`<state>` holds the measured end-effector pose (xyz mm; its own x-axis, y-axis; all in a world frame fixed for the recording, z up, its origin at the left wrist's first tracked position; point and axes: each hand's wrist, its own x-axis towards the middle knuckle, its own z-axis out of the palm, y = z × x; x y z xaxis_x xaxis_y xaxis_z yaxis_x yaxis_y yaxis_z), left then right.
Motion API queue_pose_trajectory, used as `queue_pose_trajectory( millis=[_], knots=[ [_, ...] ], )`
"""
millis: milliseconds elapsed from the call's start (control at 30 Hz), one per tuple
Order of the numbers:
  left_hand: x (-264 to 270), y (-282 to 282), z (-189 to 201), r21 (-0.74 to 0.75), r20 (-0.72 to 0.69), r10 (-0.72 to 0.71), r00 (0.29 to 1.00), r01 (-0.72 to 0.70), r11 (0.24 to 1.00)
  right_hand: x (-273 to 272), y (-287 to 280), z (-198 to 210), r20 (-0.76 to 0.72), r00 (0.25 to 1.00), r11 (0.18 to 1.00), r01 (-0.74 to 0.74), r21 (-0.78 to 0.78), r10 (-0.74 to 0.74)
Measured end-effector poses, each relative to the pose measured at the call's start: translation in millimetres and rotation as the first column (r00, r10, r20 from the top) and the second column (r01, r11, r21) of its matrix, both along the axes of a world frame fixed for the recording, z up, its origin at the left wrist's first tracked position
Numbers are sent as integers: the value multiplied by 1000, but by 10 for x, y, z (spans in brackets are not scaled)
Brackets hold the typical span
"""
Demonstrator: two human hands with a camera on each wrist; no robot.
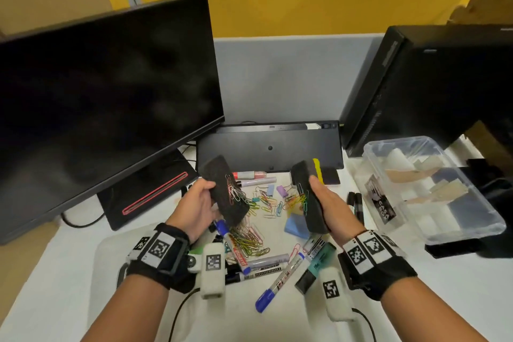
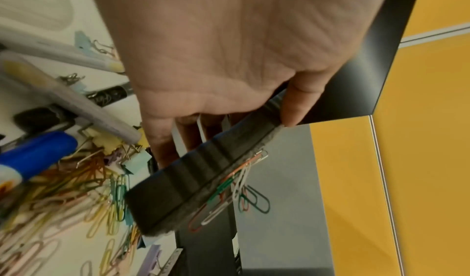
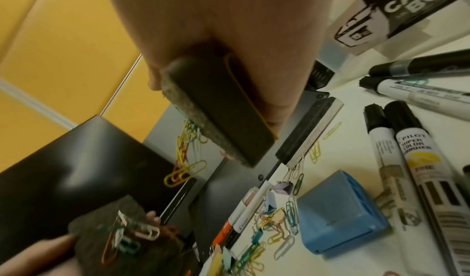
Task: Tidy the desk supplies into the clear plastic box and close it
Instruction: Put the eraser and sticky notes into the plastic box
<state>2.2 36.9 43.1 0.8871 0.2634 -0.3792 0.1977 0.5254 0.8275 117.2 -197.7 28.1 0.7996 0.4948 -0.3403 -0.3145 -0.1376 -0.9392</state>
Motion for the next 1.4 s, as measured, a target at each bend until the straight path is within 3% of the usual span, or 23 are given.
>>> queue_pose_trajectory(
  millis=[167, 233, 333, 467, 667, 833, 933, 1067, 1267, 1400],
  knots=[
    [28, -2, -51, -120, -15, 37, 999, -39, 992, -172, 42, -64, 303, 924, 958, -167, -231, 234],
    [52, -28, -37, -136, -7, 40, 999, -41, 990, -250, 67, -83, 450, 816, 911, -208, -357, 362],
    [82, -78, -21, -144, 14, 36, 999, -34, 989, -336, 119, -73, 556, 699, 883, -252, -396, 450],
    [85, -108, -42, -165, 6, 44, 999, -42, 985, -370, 169, -24, 593, 669, 888, -261, -378, 448],
    [130, -174, -36, -219, 10, 57, 998, -53, 974, -442, 272, -28, 655, 496, 821, -368, -436, 570],
    [67, -130, -117, -207, 4, 66, 998, -64, 976, -383, 197, -99, 674, 381, 774, -289, -564, 633],
    [32, -135, -169, -193, -5, 55, 998, -55, 980, -328, 187, -73, 689, 356, 774, -247, -582, 632],
    [65, -204, -142, -169, -6, 44, 999, -45, 985, -361, 338, -31, 699, 363, 787, -321, -527, 616],
    [5, -106, -156, -206, 1, 91, 996, -89, 975, -333, 225, -182, 652, 304, 720, -294, -629, 694],
    [-19, -132, -183, -199, 7, 84, 996, -81, 977, -276, 258, -113, 705, 281, 759, -233, -608, 651]
  ],
)
